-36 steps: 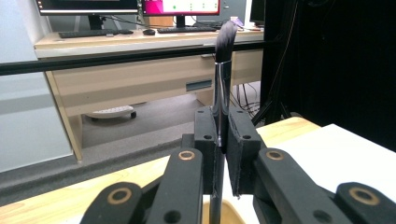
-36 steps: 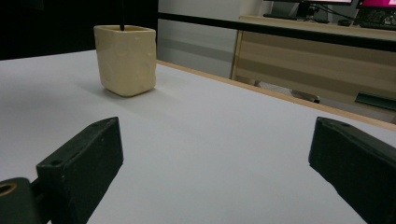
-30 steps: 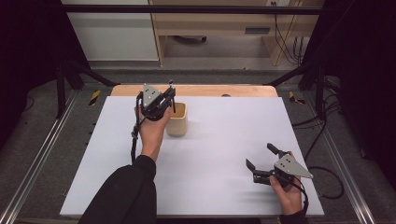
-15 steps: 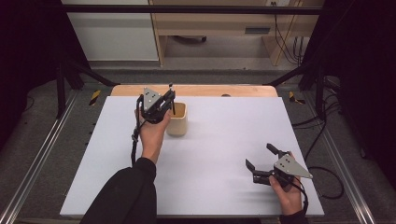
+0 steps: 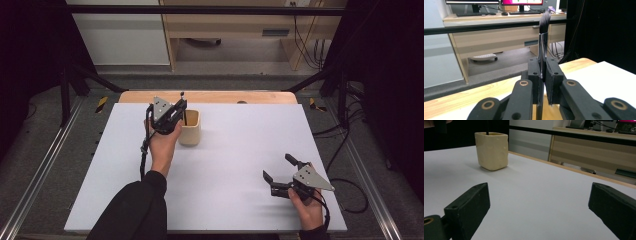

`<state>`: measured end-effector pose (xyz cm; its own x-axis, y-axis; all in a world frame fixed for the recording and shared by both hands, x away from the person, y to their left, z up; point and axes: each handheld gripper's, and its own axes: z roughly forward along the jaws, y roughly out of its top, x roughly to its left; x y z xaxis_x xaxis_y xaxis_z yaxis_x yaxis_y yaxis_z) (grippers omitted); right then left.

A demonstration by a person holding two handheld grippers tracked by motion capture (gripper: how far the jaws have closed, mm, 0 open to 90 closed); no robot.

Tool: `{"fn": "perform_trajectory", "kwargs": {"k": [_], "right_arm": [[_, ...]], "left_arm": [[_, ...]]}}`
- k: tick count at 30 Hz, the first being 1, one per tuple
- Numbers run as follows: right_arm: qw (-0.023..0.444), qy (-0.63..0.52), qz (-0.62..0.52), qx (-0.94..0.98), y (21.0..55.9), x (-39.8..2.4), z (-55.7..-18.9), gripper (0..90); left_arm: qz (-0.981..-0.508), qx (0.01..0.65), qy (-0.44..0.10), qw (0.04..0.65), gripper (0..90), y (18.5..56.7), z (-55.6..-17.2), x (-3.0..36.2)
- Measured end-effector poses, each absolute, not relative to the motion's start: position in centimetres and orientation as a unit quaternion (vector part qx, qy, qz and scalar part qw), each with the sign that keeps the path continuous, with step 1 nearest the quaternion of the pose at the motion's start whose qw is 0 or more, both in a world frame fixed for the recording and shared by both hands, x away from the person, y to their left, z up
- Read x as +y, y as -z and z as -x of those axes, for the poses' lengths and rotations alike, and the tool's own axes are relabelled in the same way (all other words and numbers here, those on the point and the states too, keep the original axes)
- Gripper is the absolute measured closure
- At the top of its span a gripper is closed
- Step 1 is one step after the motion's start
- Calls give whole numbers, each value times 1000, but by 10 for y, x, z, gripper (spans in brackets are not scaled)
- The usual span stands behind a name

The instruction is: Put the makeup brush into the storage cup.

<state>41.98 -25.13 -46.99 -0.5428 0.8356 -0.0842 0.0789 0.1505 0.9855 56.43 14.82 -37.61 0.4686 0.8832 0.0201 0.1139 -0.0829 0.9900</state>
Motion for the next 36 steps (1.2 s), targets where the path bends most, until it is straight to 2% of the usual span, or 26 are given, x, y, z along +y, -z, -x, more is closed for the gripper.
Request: {"fn": "perform_trajectory", "kwargs": {"k": [14,15,16,17,20,22,27,36], "right_arm": [[337,-556,-336,681,470,-250,-420,42],[337,-556,-336,682,470,-250,-420,43],[337,-556,-336,681,470,-250,-420,42],[337,-556,-337,681,470,-250,-420,42],[336,-557,-338,680,470,-250,-420,42],[335,-555,-338,682,471,-250,-420,42],[336,-555,-338,682,470,-250,-420,41],[336,-553,-338,683,470,-250,-420,41]], "left_arm": [[-653,389,-337,555,825,388,-561,151],[-652,386,-336,559,776,388,-560,151],[-652,373,-346,563,685,385,-558,151],[-652,370,-351,560,509,384,-557,151],[-654,363,-366,554,317,379,-550,153],[-654,356,-370,556,233,375,-545,155],[-665,344,-364,555,119,371,-539,156],[-666,332,-361,562,79,367,-532,155]]}}
